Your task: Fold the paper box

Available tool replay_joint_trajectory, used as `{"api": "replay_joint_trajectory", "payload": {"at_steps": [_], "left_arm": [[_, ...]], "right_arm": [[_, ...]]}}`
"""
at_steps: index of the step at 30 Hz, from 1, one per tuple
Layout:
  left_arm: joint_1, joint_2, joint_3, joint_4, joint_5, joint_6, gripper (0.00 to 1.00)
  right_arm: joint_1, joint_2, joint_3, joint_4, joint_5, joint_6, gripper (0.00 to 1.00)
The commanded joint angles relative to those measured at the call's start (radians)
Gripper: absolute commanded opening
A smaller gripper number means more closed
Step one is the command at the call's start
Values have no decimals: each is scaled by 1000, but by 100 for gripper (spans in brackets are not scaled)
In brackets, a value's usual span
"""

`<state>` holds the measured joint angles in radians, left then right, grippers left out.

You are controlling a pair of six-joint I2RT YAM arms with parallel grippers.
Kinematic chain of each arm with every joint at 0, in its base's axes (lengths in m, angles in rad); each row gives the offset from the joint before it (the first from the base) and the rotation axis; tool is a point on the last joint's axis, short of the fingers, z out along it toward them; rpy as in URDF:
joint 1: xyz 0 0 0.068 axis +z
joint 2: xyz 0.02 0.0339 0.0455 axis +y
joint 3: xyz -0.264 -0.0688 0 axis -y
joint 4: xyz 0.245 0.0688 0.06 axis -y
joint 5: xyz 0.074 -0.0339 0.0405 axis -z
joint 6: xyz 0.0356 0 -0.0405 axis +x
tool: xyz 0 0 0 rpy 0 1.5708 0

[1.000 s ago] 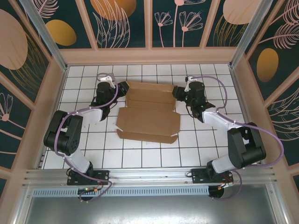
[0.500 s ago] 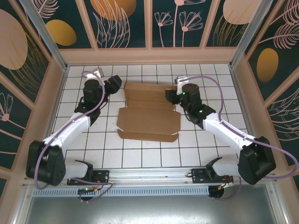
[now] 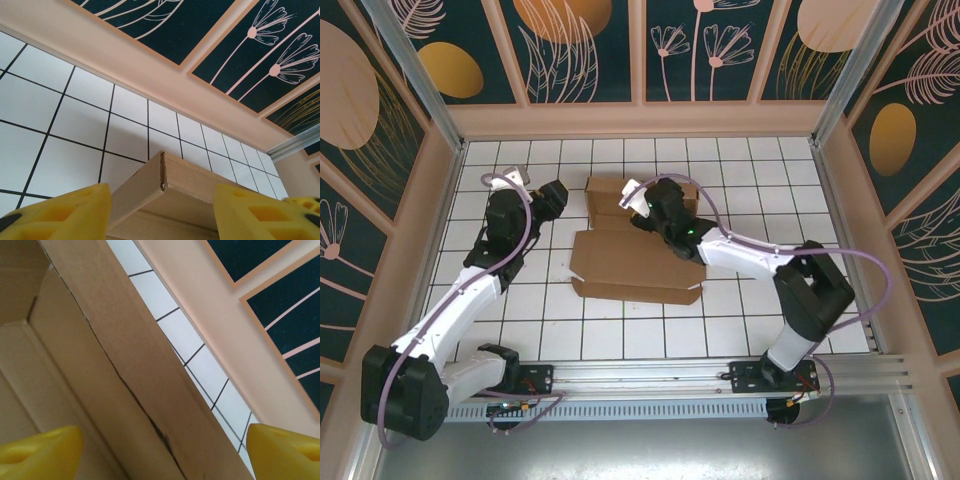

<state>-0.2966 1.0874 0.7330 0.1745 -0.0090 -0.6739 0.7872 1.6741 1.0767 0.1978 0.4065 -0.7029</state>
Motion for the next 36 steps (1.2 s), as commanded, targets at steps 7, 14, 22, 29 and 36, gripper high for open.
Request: {"api": "replay_joint_trajectory", "payload": {"at_steps": [7,14,22,29,36], "left_arm": [[1,-38,55,-55,20,5,56],[2,-30,91,-69,48,-17,56],[2,-26,173,-71,130,-43,56],[1,-47,267,-96,147,-40,57],[1,-60,287,-93,166,-57,57]], "right_arm": [[-89,143,171,4,6,30,67],[-232,214,298,-180,-208,257,55],[-417,309,438,-351,-507,580,47],[-580,348,458,-423,-709,822,47],[-556,287,270,-469,-589,903,48]]}}
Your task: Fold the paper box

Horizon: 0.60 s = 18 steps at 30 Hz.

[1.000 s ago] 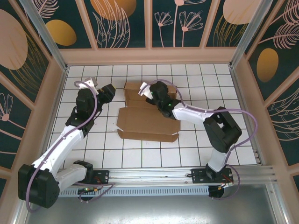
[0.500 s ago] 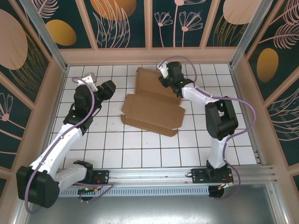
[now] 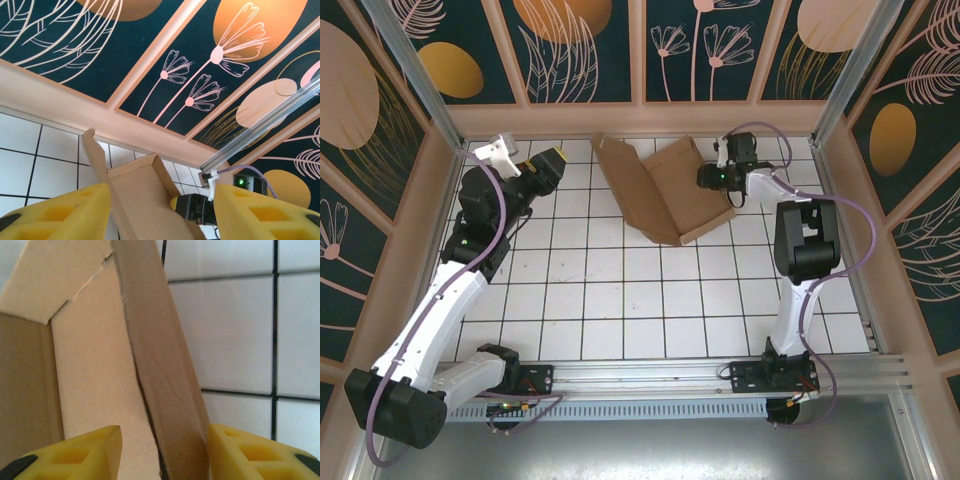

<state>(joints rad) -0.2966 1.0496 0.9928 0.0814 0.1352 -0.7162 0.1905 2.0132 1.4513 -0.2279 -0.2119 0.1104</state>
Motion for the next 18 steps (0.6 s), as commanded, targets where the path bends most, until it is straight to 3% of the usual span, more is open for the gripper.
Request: {"api": "replay_joint_trajectory", "payload": {"at_steps": [1,4,7,9,11,15,18], "left_arm": [[2,-25,30,-1,19,-13,57],[1,-27,39,-17,2,-9,56],[1,-26,38,-33,-21,-5,56],[1,-33,24,-35,-46,-2,57],[1,-44,0,-35,-82,4,57],[1,-31,-15,-73,-149,18,57],[1,15,-14,-95,-139,13,57]], "right_arm": [[53,-83,-164,-22,60,121,48],[127,-206,-364,50,69,264,49],[264,-370,-543,201,-5,391,65],[371,-458,-571,220,-11,409,70],[422,-516,-564,183,62,376,71],[363,-546,-510,118,278,215,74],[282,-465,-439,116,385,88,73]]}}
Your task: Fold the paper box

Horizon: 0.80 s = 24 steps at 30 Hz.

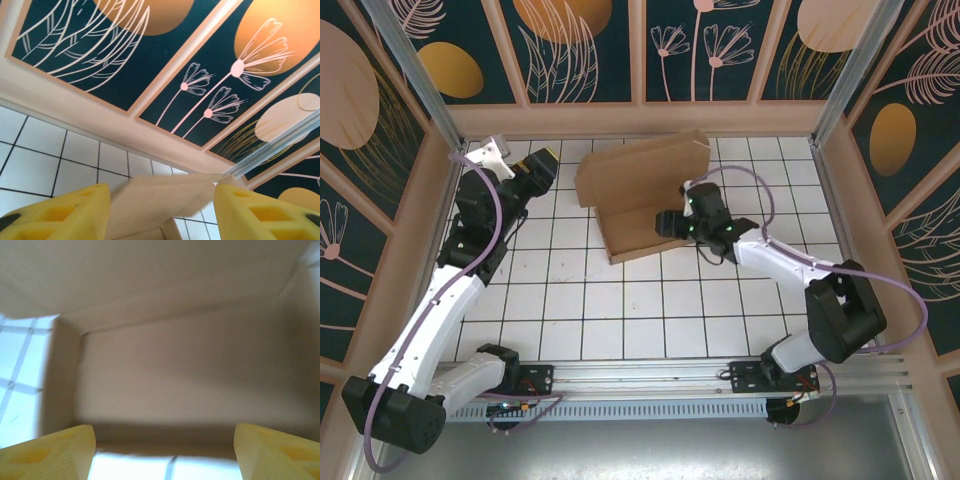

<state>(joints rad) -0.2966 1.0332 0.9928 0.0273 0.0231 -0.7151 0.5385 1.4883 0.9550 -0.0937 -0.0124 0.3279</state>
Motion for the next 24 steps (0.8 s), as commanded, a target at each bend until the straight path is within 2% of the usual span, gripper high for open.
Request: {"api": "replay_joint_trajectory", "payload": {"at_steps": [1,3,8,11,17,24], "left_arm": [[2,44,-26,-48,-20,11,57],[1,70,-49,-55,7,16,57],[2,68,-107,-51,-9,30,57],[1,48,-145,-35,-24,34,57],[2,57,-180,-18,-18,39,57],[2,60,-207,14,-8,38,56]], "right_arm": [[-81,98,94,-28,202,-166,73],[-114,194,165,-57,179,-244,73],[-137,366,315,-186,162,-289,70],[-134,362,296,-187,134,-262,68],[-126,314,244,-174,167,-264,67],[-131,361,247,-183,177,-271,49]]}}
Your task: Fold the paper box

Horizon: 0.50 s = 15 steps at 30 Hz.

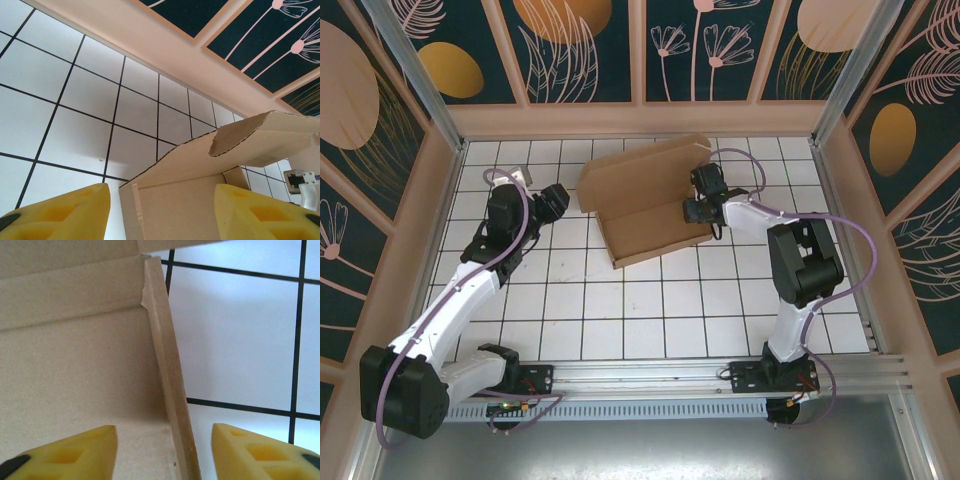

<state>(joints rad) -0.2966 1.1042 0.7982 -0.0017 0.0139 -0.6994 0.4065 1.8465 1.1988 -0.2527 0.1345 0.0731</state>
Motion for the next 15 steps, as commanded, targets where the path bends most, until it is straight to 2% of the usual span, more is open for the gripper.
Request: {"api": "replay_joint_trajectory", "payload": {"at_steps": [1,4,8,10,14,15], "left_arm": [[1,-12,-13,45,2,22,56],[1,-12,-17,46,1,29,55],[1,-25,-20,47,-6,44,55],[1,-33,-26,50,-13,45,55],[1,-46,-37,62,-13,46,55],[1,-47,-37,63,-13,47,55]], "right_arm": [[-1,18,18,-24,41,-27,49],[-8,79,81,-43,62,-56,47],[-26,128,107,-44,9,-55,35],[-27,146,115,-45,15,-60,28],[-21,155,126,-59,59,-71,1],[-11,149,126,-60,93,-77,0]]}}
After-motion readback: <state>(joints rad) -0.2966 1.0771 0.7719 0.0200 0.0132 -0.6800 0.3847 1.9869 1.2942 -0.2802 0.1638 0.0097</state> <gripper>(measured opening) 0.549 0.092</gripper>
